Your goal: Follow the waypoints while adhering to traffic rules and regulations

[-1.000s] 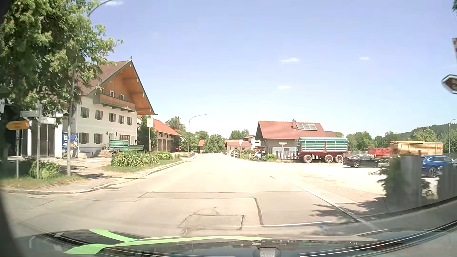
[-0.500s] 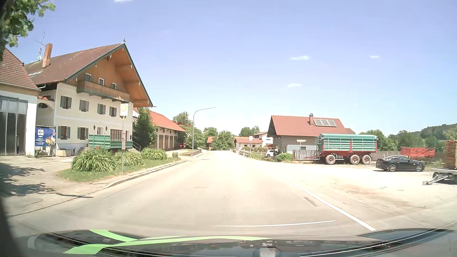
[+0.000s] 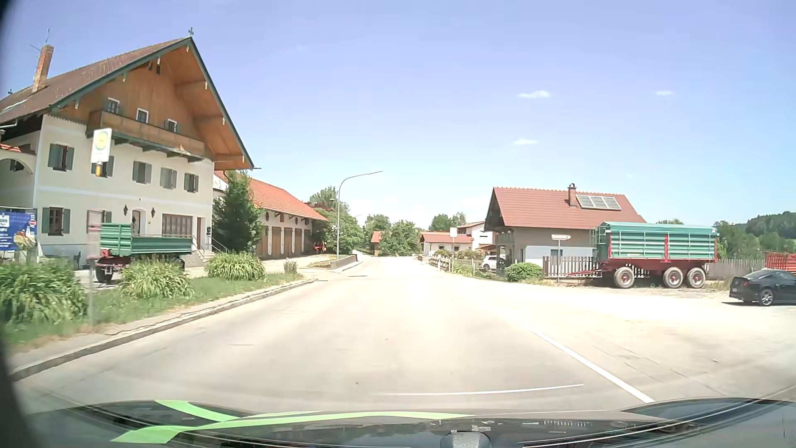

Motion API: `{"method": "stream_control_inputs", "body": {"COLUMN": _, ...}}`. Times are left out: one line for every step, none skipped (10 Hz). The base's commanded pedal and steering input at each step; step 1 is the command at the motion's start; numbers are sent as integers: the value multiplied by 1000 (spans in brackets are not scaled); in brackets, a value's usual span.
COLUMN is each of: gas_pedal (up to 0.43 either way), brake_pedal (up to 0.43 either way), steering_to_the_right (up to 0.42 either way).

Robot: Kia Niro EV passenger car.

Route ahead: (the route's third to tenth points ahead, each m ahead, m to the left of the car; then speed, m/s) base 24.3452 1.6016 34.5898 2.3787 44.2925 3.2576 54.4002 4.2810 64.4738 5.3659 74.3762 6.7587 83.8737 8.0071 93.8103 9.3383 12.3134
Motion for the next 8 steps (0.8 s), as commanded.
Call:
{"method": "stream_control_inputs", "body": {"gas_pedal": 157, "brake_pedal": 0, "steering_to_the_right": -16}}
{"method": "stream_control_inputs", "body": {"gas_pedal": 157, "brake_pedal": 0, "steering_to_the_right": -17}}
{"method": "stream_control_inputs", "body": {"gas_pedal": 157, "brake_pedal": 0, "steering_to_the_right": -17}}
{"method": "stream_control_inputs", "body": {"gas_pedal": 157, "brake_pedal": 0, "steering_to_the_right": -17}}
{"method": "stream_control_inputs", "body": {"gas_pedal": 157, "brake_pedal": 0, "steering_to_the_right": -17}}
{"method": "stream_control_inputs", "body": {"gas_pedal": 157, "brake_pedal": 0, "steering_to_the_right": -17}}
{"method": "stream_control_inputs", "body": {"gas_pedal": 157, "brake_pedal": 0, "steering_to_the_right": -17}}
{"method": "stream_control_inputs", "body": {"gas_pedal": 169, "brake_pedal": 0, "steering_to_the_right": -16}}
